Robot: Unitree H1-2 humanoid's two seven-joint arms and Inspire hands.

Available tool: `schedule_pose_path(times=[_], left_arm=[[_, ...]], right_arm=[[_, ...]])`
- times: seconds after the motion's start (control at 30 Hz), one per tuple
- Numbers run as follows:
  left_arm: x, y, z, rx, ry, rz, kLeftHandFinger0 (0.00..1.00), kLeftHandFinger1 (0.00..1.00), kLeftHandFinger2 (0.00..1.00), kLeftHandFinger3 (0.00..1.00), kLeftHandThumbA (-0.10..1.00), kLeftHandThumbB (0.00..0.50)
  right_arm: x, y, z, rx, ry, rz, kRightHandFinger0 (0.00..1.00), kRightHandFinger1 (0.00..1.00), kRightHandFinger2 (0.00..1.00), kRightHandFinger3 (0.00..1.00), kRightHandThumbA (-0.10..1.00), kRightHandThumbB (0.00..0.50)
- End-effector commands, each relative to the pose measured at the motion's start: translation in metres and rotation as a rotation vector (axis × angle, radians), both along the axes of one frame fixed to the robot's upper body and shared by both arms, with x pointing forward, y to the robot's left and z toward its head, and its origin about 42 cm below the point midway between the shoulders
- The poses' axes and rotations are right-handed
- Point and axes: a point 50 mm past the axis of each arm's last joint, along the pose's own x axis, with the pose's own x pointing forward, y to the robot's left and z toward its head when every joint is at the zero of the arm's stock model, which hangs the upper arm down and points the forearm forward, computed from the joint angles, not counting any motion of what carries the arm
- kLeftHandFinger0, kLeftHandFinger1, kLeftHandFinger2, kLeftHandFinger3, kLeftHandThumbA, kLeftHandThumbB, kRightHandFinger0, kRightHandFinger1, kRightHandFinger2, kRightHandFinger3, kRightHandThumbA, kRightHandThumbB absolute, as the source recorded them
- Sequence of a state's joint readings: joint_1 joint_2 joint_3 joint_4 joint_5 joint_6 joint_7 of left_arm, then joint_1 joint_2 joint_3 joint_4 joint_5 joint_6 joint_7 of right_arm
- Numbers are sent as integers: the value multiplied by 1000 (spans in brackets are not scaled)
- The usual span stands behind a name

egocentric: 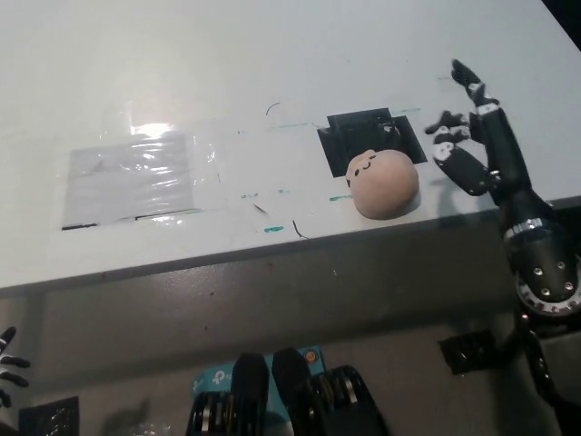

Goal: The robot uses its right hand to grab and squeeze a pink dumpling toy kept on the black mask on the desk

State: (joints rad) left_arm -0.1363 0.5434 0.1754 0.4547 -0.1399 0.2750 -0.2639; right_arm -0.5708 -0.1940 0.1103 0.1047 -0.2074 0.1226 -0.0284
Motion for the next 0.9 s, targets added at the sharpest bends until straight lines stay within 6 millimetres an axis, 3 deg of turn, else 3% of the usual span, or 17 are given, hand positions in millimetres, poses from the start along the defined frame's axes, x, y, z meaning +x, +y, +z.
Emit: schedule_pose_path(times=[0.0,0.2,0.3,0.47,0.63,0.7,0.87], left_arm=[[8,9,14,12,-31,-1,5,194,343,422,814,492],[10,8,16,-9,-34,7,0,191,341,412,789,500],[10,8,18,3,-34,7,0,180,334,384,801,500],[11,9,21,-1,-41,1,1,195,338,367,832,500],[12,11,26,13,-48,-25,0,208,363,401,919,494],[14,11,27,27,-44,-30,14,230,362,404,1000,500],[18,13,30,37,-50,-35,47,244,377,453,1000,500]], right_arm=[[12,14,28,-151,-35,46,1000,1000,1000,1000,238,246],[22,27,27,-224,25,79,1000,1000,1000,1000,404,324],[28,34,25,-254,48,81,1000,1000,1000,1000,431,365],[42,44,9,-351,48,44,1000,1000,1000,1000,509,439],[52,49,-5,-368,65,17,1000,1000,1000,1000,515,465],[54,52,-19,-365,92,1,1000,1000,1000,1000,516,444],[56,60,-39,-339,144,-5,1000,1000,1000,1000,521,463]])
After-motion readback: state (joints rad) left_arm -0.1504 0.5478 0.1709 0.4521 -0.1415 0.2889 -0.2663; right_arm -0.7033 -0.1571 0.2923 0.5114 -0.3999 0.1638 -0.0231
